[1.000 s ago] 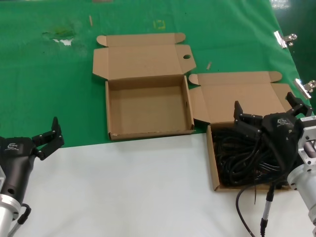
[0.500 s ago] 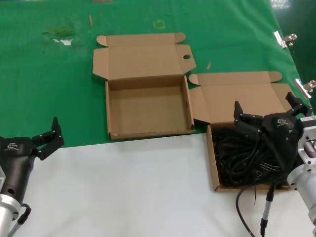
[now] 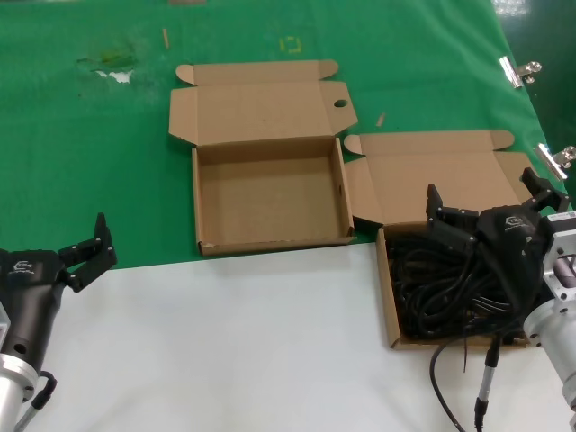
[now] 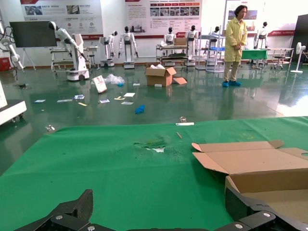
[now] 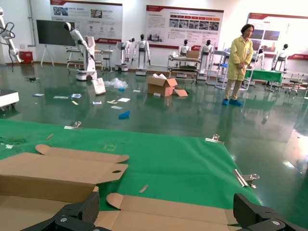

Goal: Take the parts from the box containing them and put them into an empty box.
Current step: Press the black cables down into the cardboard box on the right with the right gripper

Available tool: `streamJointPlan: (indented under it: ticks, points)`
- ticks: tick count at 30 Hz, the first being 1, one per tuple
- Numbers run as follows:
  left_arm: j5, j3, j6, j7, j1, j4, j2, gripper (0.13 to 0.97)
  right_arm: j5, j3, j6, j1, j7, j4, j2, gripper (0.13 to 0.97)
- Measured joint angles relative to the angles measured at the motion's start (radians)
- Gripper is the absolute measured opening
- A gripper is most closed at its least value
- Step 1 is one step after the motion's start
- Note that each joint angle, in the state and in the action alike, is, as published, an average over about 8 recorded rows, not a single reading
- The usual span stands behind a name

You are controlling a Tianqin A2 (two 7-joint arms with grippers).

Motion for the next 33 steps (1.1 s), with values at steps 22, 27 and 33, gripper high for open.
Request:
streamJointPlan:
  ticks: [22, 27, 33]
  points:
    - [0.0, 0.0, 0.0, 0.0, 0.0, 0.0, 0.0, 0.83, 0.0, 0.0, 0.0, 0.0, 0.0, 0.0, 0.0, 0.966]
    - [0.0, 0.0, 0.0, 0.0, 0.0, 0.0, 0.0, 0.747, 0.0, 0.0, 0.0, 0.0, 0.0, 0.0, 0.0, 0.966]
    - [0.0, 0.0, 0.0, 0.0, 0.0, 0.0, 0.0, 0.663, 0.002, -0.01, 0.006, 0.002, 0.002, 0.002, 0.006, 0.966]
